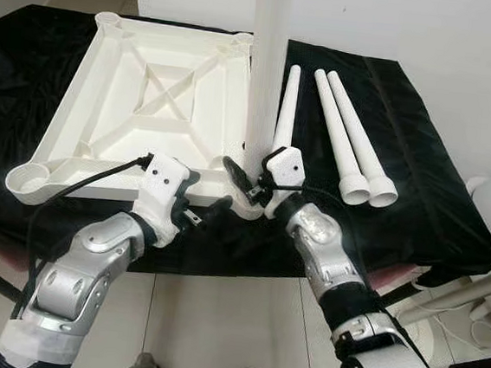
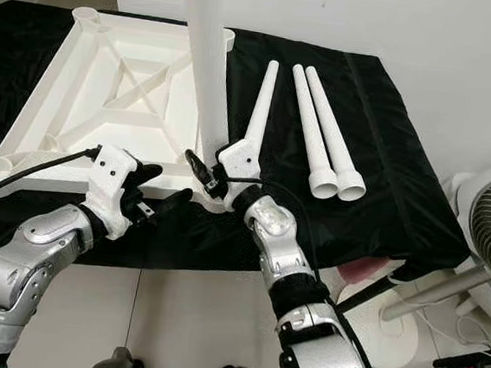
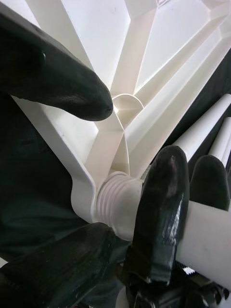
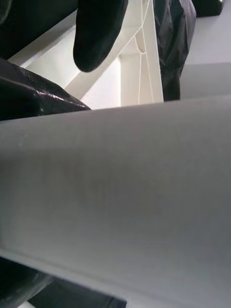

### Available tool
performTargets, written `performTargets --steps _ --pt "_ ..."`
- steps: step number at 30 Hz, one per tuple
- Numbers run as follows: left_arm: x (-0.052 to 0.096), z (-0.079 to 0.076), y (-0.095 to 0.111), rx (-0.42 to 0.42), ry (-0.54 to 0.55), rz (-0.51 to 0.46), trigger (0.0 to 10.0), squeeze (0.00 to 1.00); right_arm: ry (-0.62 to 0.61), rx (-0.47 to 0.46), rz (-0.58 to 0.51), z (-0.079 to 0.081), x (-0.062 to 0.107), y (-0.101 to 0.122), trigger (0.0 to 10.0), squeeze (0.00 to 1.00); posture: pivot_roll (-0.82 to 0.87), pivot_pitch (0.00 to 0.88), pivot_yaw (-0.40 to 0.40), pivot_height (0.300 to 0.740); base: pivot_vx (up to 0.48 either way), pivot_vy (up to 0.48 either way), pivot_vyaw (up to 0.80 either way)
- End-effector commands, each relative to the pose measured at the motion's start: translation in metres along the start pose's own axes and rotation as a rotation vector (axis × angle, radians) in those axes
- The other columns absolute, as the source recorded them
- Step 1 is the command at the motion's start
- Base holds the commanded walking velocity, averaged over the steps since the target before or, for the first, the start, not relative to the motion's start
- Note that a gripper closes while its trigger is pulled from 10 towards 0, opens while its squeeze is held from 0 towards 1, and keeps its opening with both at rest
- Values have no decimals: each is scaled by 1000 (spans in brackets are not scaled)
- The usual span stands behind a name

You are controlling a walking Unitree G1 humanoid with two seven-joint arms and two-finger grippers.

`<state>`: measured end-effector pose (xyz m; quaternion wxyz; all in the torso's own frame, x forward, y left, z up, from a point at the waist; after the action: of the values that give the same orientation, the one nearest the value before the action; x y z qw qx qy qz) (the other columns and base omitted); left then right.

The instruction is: Building children table

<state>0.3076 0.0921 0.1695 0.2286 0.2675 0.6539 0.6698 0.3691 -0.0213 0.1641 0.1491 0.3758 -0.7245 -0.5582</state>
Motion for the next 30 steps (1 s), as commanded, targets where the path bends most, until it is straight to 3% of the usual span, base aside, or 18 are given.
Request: performTargets --steps 1,8,12,18,24,30 --pt "0 3 2 -2 45 -2 10000 0 37 -65 138 14 17 -37 10000 0 83 122 -60 740 0 0 0" --pt "-1 4 5 -7 46 -7 10000 0 -121 -242 196 -7 19 -50 10000 0 80 117 -55 740 0 0 0" --pt "-2 3 6 -8 43 -8 10000 0 -161 -274 217 -14 17 -53 10000 0 80 117 -55 740 0 0 0" --pt "-2 2 6 -9 40 -6 10000 0 -174 -275 214 -17 14 -50 10000 0 81 113 -57 740 0 0 0" --pt "-1 4 8 -15 48 -10 10000 0 -148 -220 199 -8 16 -50 10000 0 83 112 -57 740 0 0 0" --pt "-1 4 7 -13 52 -11 10000 0 -277 -238 181 -13 15 -47 10000 0 89 102 -67 740 0 0 0"
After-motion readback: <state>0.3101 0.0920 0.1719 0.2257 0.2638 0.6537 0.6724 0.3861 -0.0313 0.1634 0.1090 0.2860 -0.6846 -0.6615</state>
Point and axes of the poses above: a point about 5 cm out from each wrist's last joint towards the gripper, its own x axis pointing back from the gripper into the wrist, its own y axis along the axis of the wrist's last joint, z = x × y, the point moved 5 cm from there along -x, pointing out of the wrist towards the gripper, and after that the axes turned 4 degrees about x, right-handed, at the moved point
